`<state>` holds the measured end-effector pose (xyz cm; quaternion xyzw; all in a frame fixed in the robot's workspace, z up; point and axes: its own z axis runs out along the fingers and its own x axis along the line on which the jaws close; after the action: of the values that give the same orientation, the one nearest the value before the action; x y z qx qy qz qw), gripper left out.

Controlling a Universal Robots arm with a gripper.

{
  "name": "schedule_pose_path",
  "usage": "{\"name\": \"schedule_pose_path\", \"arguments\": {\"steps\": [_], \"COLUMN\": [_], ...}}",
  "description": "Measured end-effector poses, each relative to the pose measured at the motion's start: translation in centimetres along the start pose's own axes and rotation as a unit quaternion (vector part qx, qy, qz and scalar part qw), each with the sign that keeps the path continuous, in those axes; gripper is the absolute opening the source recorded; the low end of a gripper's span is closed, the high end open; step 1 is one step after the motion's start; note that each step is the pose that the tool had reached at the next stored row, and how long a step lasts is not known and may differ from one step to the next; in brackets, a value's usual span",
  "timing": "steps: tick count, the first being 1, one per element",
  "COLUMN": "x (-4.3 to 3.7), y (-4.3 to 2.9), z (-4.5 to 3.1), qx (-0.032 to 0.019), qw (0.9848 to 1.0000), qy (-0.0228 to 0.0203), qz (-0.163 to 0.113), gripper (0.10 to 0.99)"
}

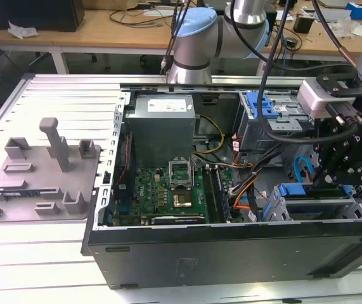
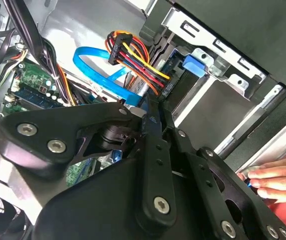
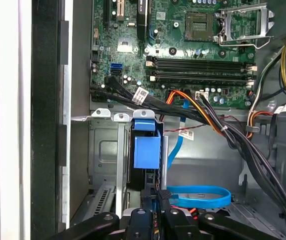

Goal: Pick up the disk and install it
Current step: 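Insert the second disk wire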

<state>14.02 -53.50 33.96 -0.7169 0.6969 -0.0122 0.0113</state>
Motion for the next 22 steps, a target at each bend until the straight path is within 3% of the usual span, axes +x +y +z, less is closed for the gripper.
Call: {"name": "schedule_pose_path", "arguments": {"steps": [3, 4, 8, 13, 14, 16, 22], "x": [0.0, 0.01, -0.12, -0.79, -0.92, -1.38, -1.56], "y": [0.0, 0.0, -0.04, -0.09, -0.1, -0.13, -0.13], "z": [0.01, -0.07, -1.12, -2.3, -2.45, -2.95, -2.98], "qx": [0.0, 0.0, 0.0, -0.0003, -0.0003, -0.0003, 0.0014], "qw": [1.0, 1.0, 1.0, 1.0, 0.9999, 0.9999, 0.9999], "qy": [-0.0006, -0.0003, 0.0008, 0.0097, 0.0111, 0.0145, 0.0153], "qz": [0.0, 0.0, 0.0, 0.0, 0.0, 0.0, 0.0], "gripper": [0.173, 0.235, 0.235, 0.235, 0.224, 0.106, 0.106]}}
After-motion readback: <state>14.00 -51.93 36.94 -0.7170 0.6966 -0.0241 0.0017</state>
